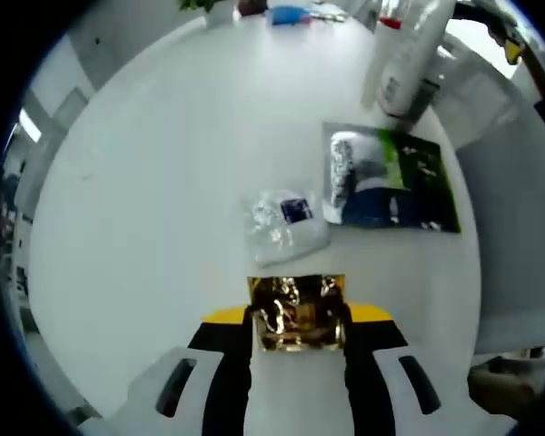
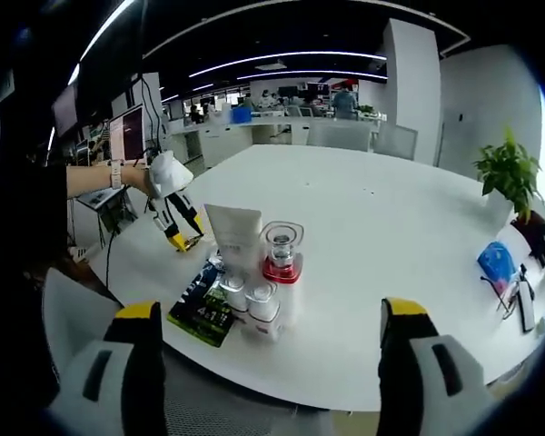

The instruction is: Arrange the skincare products in the storage area until every visible bottle or jar stands upright without overlapping.

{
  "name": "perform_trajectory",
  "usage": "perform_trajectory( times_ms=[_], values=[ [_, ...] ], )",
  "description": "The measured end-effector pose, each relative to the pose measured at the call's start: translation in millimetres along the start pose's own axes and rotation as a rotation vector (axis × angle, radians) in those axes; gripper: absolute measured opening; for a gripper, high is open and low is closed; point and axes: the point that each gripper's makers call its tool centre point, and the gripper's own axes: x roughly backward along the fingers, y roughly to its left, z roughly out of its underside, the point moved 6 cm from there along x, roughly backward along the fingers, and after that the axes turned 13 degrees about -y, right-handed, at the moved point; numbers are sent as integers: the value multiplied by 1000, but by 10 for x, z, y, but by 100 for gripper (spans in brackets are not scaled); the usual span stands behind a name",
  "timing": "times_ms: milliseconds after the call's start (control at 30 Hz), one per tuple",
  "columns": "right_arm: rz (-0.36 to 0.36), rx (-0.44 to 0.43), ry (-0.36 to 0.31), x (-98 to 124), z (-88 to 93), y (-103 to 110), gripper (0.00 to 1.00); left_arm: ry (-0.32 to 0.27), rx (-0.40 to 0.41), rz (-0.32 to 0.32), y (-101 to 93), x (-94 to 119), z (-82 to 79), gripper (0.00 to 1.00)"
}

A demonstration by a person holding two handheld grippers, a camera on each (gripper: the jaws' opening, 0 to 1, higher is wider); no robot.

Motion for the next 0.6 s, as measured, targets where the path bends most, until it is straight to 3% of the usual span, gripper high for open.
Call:
perform_trajectory(
  times_ms=[600],
  values=[
    [-11, 10, -7, 30, 16, 42, 100, 14, -12, 37, -332, -68, -61, 36]
  ],
)
